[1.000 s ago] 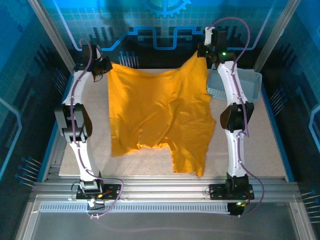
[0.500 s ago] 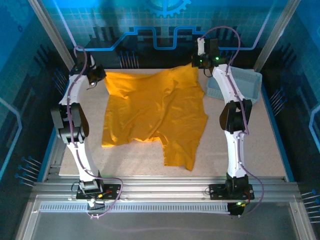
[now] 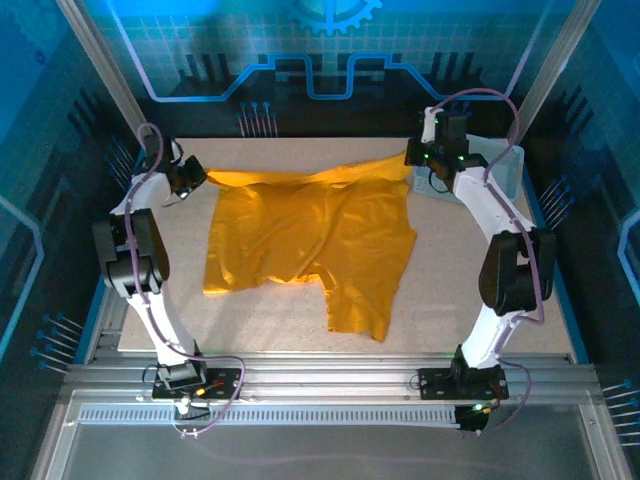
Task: Fold the inside-out t-shirt
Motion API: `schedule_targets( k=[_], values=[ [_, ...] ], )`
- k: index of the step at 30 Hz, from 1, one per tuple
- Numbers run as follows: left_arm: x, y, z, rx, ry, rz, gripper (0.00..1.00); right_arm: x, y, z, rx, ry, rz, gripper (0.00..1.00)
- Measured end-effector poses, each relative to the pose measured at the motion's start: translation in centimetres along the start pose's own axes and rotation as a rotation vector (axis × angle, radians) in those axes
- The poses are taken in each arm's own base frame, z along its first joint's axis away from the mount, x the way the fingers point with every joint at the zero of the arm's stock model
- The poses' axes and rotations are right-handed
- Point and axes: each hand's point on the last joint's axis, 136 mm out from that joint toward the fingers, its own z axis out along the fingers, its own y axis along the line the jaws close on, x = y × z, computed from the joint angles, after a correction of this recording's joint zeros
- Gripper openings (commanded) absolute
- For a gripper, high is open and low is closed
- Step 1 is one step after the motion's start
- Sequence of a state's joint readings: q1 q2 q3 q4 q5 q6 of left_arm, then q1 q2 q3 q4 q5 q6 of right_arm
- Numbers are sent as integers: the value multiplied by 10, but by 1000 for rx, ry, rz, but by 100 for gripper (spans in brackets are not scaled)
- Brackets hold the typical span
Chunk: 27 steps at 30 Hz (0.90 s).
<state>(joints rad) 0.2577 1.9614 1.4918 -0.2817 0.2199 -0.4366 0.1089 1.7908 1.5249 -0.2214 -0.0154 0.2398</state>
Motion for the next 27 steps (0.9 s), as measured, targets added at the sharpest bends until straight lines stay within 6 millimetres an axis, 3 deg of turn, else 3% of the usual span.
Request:
schedule_targets(
  k=[5, 8, 11, 13, 16, 22, 27],
  values=[
    [14, -3, -30, 33, -44, -28, 0, 7, -3, -19, -3, -6, 31, 0],
    [10, -16, -72, 93, -120, -48, 0, -18, 4, -53, -14, -79, 24, 0],
    [-14, -39, -137, 208, -265, -63, 0, -61, 17, -110, -35, -212, 7, 0],
    [-31, -56, -192, 297, -386, -68, 0, -95, 25, -158, -49, -331, -5, 0],
    [-42, -81, -274, 417, -548, -43, 0, -130, 35, -233, -67, -494, -23, 0],
    [-15, -128, -406, 568, -762, 70, 0, -155, 55, -376, -88, -753, -62, 0],
    [-4, -161, -491, 630, -875, 142, 0, -165, 62, -464, -57, -911, -76, 0]
  ],
)
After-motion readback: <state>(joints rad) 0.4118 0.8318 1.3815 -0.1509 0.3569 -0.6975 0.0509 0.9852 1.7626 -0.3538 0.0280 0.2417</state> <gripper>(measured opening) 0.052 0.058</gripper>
